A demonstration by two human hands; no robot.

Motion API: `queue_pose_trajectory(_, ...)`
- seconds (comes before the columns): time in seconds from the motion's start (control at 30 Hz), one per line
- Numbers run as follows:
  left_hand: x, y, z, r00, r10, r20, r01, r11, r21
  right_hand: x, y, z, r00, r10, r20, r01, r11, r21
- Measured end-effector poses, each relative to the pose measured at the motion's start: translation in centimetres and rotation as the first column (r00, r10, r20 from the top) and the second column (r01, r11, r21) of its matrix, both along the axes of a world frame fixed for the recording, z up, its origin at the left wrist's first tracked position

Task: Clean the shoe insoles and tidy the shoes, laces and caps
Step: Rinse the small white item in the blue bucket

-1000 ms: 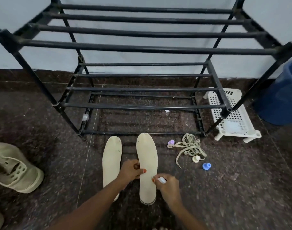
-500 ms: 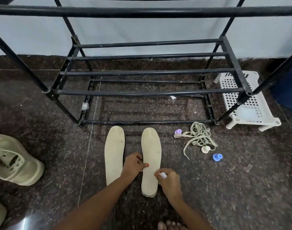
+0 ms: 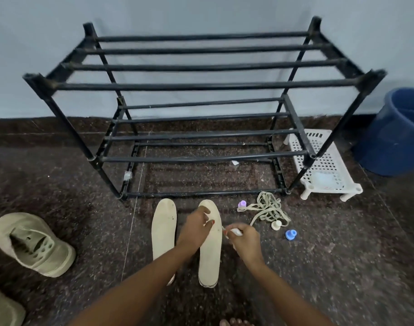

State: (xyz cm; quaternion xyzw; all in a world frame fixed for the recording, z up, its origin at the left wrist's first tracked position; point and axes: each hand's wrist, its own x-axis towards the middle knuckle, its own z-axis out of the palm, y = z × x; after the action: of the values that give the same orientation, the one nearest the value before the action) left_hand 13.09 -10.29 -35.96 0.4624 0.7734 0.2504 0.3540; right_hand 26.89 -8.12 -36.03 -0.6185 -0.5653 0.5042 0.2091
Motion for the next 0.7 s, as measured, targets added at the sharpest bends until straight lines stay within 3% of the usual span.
queue_pose_trajectory(0.37, 4.7, 3.1, 19.9, 0.995, -0.103, -0.013, 0.101, 0.926, 0.364, 4.7, 2.8, 19.2, 0.997, -0.03, -0.076, 0.054, 0.941, 0.335)
queue_pose_trajectory(0.7, 11.7, 0.8, 32.2, 0.989, -0.143, 0.045, 0.102, 0.859, 0.503, 12.0, 0.4, 31.8, 0.984, -0.06, -0.169, 0.139, 0.849, 0.51)
